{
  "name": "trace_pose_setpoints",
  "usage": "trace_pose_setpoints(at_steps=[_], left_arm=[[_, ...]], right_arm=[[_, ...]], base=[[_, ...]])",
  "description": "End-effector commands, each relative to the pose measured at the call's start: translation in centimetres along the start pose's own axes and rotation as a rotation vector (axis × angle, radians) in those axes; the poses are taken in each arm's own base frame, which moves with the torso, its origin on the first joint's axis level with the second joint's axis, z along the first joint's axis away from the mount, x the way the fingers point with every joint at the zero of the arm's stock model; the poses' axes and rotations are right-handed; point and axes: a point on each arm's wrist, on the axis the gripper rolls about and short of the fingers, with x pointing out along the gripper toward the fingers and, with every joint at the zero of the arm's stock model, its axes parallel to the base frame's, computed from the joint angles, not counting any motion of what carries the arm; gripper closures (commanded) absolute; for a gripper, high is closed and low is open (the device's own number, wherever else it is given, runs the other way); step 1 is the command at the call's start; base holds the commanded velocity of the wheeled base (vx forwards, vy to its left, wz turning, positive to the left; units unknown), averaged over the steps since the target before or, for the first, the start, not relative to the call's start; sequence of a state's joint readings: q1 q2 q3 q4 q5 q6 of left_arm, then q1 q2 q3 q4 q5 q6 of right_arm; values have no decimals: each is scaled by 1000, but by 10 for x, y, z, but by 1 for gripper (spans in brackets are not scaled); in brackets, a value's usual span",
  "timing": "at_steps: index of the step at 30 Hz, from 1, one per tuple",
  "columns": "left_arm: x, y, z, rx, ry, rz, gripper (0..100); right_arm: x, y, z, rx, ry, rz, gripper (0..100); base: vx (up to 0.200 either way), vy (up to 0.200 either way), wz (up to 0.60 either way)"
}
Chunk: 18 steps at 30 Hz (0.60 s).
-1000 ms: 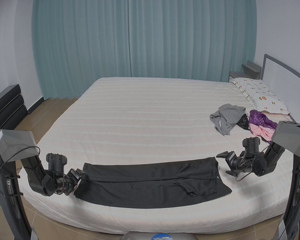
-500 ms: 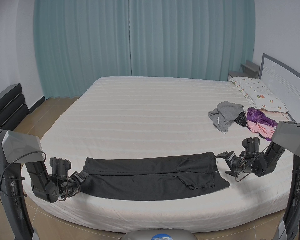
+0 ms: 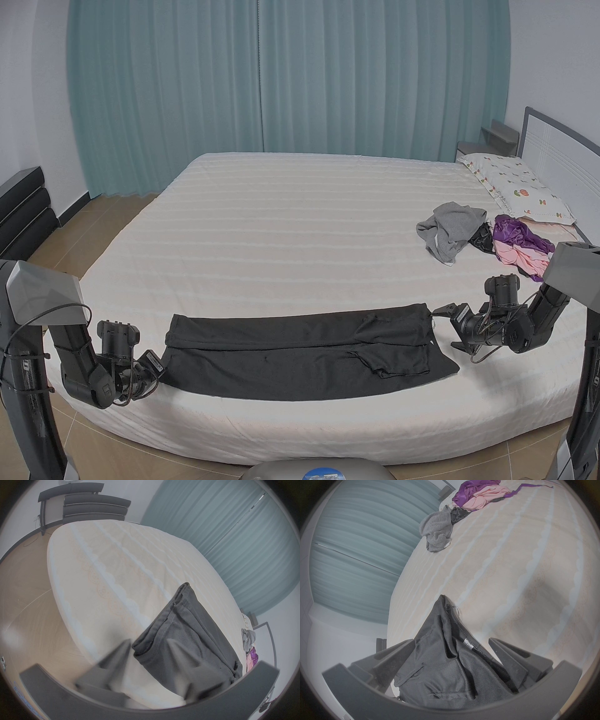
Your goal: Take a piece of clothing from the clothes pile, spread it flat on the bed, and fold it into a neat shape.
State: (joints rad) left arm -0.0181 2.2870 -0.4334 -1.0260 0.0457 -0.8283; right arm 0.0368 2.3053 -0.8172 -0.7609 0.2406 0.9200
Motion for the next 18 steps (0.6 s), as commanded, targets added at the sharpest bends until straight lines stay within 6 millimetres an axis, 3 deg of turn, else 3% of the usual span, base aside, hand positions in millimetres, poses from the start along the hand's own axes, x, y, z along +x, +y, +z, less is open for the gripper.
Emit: trace_pose_setpoints(at_steps=[1, 18], left_arm=[[-1, 4, -2, -1, 8, 14, 100], [-14, 17, -3, 17, 17, 54, 100]], right_arm=[[0, 0, -1, -2, 2, 0, 0], [0, 0, 0, -2, 1, 1, 0]], base=[[0, 0, 0], [0, 0, 0]])
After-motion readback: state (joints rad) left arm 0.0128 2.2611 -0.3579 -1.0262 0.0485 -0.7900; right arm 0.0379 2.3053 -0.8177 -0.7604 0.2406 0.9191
